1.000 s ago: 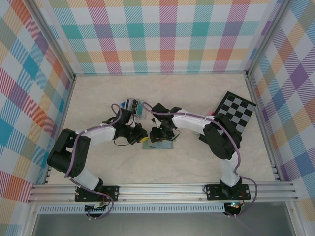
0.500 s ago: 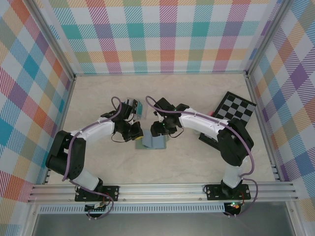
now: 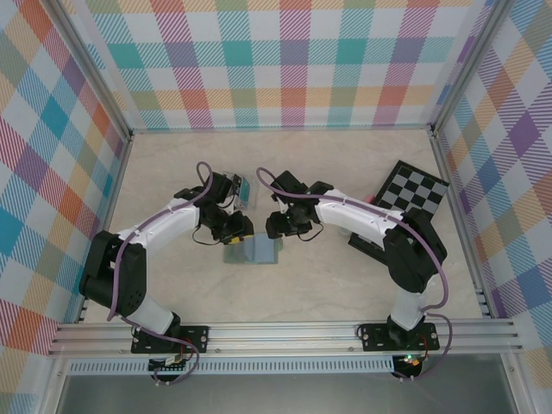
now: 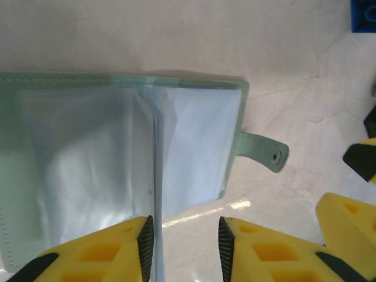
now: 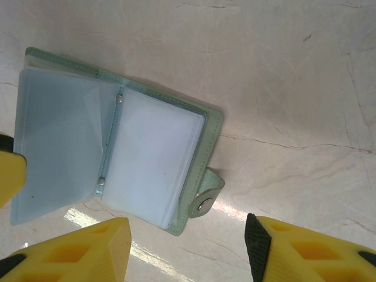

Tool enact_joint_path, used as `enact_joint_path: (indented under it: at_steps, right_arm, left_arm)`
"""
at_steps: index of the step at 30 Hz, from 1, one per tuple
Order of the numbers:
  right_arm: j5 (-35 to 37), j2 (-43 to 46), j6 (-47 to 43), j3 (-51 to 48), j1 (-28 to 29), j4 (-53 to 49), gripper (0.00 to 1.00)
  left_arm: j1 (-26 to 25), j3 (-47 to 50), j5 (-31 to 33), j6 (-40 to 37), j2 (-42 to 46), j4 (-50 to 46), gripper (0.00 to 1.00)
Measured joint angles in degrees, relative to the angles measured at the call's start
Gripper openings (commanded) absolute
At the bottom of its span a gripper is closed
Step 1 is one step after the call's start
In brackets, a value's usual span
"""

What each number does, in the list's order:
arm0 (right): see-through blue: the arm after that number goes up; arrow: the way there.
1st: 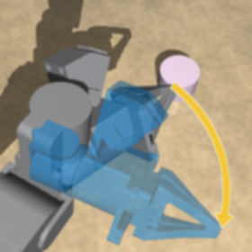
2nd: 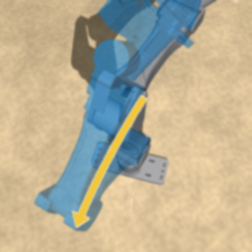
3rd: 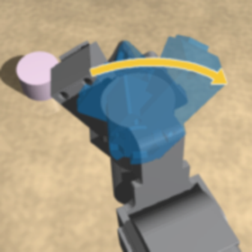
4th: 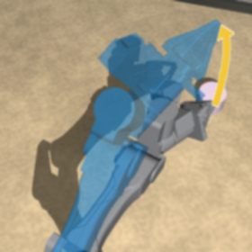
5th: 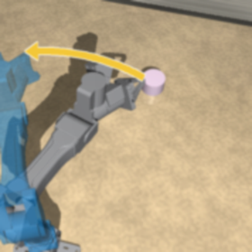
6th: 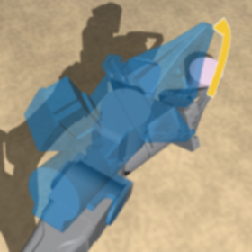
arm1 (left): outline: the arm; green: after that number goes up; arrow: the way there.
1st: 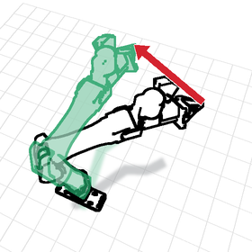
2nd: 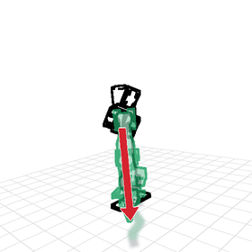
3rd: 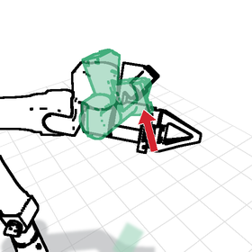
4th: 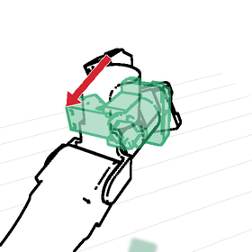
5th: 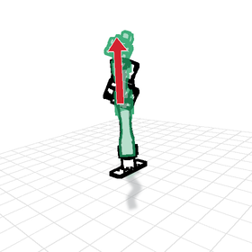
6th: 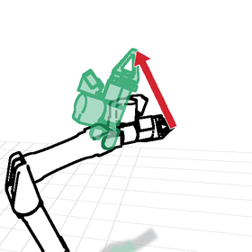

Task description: Take the credit cards out of the card holder

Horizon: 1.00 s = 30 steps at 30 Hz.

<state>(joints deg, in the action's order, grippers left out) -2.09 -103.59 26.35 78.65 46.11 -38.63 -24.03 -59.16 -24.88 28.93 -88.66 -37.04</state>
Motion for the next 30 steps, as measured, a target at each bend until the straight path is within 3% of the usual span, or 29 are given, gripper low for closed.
enact_joint_path:
  at_steps: [16,23,30]
  right_arm:
    - [1.73,0.15,1.88,-0.9,-0.87,-0.22,0.55]
    - [2.03,0.81,1.92,-1.36,-1.4,-0.42,0.56]
    - [-1.4,0.35,1.88,-1.31,-1.46,-0.42,0.56]
  left_arm:
    - [-4.02,0.02,-5.55,3.41,-1.38,6.16,0.4]
    - [-2.91,0.44,2.25,5.66,-1.9,4.35,0.46]
    - [1.57,5.35,8.48,8.46,-1.49,3.76,0.55]
